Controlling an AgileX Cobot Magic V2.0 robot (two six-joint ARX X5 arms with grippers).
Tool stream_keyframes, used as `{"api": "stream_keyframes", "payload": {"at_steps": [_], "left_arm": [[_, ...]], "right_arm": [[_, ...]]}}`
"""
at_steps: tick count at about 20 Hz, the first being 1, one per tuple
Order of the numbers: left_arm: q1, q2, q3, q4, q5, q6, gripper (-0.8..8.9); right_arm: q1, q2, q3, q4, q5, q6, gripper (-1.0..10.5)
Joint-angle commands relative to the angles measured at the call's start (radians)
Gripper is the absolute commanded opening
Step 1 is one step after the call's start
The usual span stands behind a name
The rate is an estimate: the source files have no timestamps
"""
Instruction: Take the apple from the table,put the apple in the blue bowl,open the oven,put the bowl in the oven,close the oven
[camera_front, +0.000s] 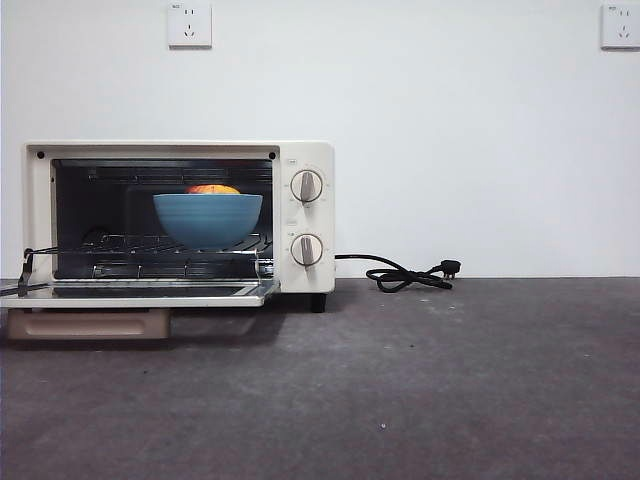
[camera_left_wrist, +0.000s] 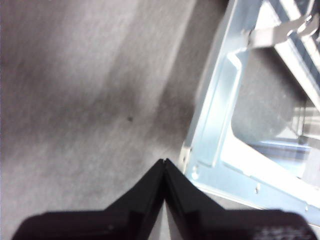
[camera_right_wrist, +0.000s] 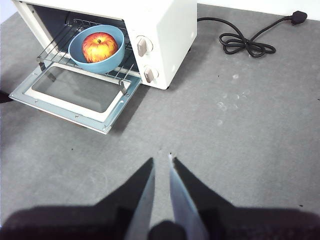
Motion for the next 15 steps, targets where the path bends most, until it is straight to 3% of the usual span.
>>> {"api": "stream_keyframes", "payload": {"at_steps": [1,9,15], "left_arm": [[-0.014,0.011,0.0,0.019,0.045,-0.015,-0.08],[-0.037,0.011,0.002,0.045,0.143,-0.041,-0.08],[-0.037,0.004,0.028,0.143,0.266,-0.156,-0.08]], "right_arm": [[-0.001,-0.002,-0.011,0.003,0.0,0.016,0.5],[-0.001,-0.002,-0.011,-0.001,-0.001,0.029,0.5],[0.0,-0.002,-0.011,-0.001,-0.001,0.031,0.5]]}}
